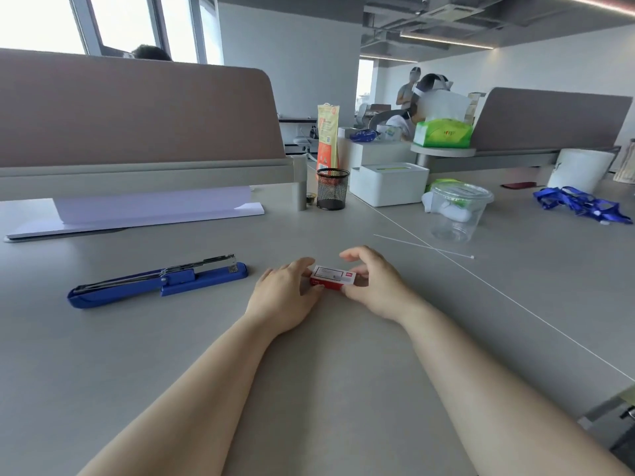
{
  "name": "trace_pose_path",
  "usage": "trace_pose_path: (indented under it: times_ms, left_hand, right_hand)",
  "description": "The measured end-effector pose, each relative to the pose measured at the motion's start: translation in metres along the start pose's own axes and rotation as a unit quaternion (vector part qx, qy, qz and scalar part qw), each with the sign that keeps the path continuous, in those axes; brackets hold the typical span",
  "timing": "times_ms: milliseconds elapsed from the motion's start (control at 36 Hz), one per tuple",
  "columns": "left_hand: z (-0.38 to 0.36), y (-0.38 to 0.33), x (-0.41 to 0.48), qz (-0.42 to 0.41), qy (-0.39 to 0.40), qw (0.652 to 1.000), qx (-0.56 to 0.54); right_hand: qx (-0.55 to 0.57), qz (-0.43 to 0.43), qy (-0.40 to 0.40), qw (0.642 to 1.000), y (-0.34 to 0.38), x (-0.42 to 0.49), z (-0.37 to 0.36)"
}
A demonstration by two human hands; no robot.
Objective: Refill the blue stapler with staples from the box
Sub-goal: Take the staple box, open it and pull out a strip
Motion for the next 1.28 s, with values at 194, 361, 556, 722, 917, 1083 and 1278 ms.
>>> trace_pose_path:
  times_ms: [194, 361, 556, 722, 917, 1083, 1278]
  left_hand:
    - [0.0, -0.001, -0.001, 0.002, 0.018, 1.0, -0.011]
    - [0.001, 0.002, 0.0, 0.004, 0.009, 1.0, -0.024]
    - [-0.002, 0.001, 0.0, -0.025, 0.011, 0.999, 0.029]
    - [-0.003, -0.001, 0.001, -0.047, 0.027, 0.997, 0.052]
    - [-0.002, 0.0, 0.001, -0.043, 0.031, 0.998, 0.039]
    - [0.004, 0.004, 0.001, -0.026, -0.009, 1.0, -0.011]
    - [0.006, 0.008, 0.001, -0.004, -0.036, 0.998, -0.055]
  right_hand:
    - [0.005, 0.008, 0.003, 1.0, 0.0, 0.001, 0.0]
    - [0.021, -0.017, 0.024, 0.999, 0.002, -0.001, 0.004]
    - [-0.037, -0.057, 0.022, 0.997, -0.01, -0.004, 0.015]
    - [-0.003, -0.06, 0.051, 0.997, -0.008, -0.004, 0.012]
    - [0.013, -0.053, 0.075, 0.996, -0.004, -0.006, 0.012]
    - [-0.027, -0.037, 0.04, 0.998, -0.011, -0.002, 0.02]
    - [-0.043, -0.038, 0.015, 0.998, -0.015, -0.002, 0.025]
Point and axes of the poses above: each hand's wrist, its own x-axis towards the middle knuckle, its own z-axis out of the back of the hand, y = z × x, the point moved 4 cm from there along x, towards the middle knuckle, and after that the axes turned 1 degree about -z, right-handed, at the moved point
